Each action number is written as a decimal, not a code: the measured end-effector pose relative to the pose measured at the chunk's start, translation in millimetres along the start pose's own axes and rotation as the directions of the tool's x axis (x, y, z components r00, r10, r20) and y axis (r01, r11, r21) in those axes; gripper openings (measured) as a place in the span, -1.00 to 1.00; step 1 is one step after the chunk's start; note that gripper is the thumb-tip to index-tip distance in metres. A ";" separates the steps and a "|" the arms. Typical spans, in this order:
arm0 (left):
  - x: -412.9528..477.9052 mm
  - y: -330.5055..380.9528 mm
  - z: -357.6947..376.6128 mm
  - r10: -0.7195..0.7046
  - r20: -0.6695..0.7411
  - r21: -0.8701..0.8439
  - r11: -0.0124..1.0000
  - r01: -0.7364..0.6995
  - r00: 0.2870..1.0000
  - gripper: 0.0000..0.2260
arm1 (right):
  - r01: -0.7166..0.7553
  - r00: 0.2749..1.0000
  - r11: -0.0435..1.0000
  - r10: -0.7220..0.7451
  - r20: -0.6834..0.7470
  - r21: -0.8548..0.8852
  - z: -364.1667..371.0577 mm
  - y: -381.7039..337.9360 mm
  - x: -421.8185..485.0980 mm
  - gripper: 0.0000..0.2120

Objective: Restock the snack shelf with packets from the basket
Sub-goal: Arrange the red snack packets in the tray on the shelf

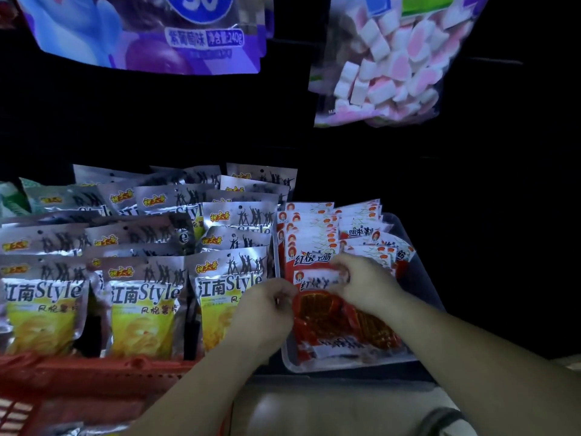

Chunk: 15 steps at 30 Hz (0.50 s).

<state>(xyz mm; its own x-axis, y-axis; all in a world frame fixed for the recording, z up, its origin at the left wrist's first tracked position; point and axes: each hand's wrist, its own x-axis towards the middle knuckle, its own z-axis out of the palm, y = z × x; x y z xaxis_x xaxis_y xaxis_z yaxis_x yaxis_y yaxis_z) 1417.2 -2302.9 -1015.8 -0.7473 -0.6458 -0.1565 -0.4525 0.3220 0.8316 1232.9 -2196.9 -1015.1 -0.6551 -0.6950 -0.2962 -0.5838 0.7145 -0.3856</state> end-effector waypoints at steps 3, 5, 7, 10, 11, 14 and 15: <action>0.4 2.9 -0.5 -0.016 0.003 0.025 1.000 0.016 1.000 -0.72 | -0.027 0.999 0.995 0.023 -0.043 -0.099 10.3 2.3 6.4 -0.86; -1.1 5.1 0.5 0.056 0.023 0.151 0.987 -0.059 0.998 -0.78 | -0.001 0.998 1.000 -0.001 -0.058 -0.022 12.0 7.3 11.7 -0.81; -2.5 8.9 5.0 0.147 0.167 0.240 0.953 -0.185 0.975 -0.80 | 0.053 0.998 0.995 -0.049 -0.049 0.087 8.4 8.8 14.7 -0.80; -7.6 20.7 14.7 0.096 0.451 0.367 0.887 -0.282 0.888 -0.65 | 0.115 0.993 0.984 -0.116 -0.003 0.139 1.5 5.5 12.8 -0.80; -8.8 22.5 16.9 0.076 0.490 0.438 0.840 -0.321 0.868 -0.62 | 0.132 0.991 0.980 -0.132 -0.005 0.149 -2.0 3.6 11.8 -0.80; -8.7 22.1 18.8 0.062 0.532 0.521 0.763 -0.384 0.845 -0.62 | 0.161 0.987 0.938 -0.152 -0.054 0.306 -16.2 -2.0 11.8 -0.78; -8.4 22.0 18.2 0.043 0.533 0.522 0.769 -0.368 0.845 -0.63 | 0.169 0.986 0.919 -0.154 -0.069 0.357 -22.1 -3.0 10.8 -0.78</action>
<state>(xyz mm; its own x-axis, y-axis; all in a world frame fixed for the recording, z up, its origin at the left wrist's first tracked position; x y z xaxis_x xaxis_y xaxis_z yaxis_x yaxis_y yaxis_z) 1404.7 -2277.7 -1005.8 -0.9101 -0.1629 -0.3809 -0.3269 0.8471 0.4190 1217.0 -2204.8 -997.8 -0.5886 -0.7898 -0.1726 -0.4757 0.5110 -0.7159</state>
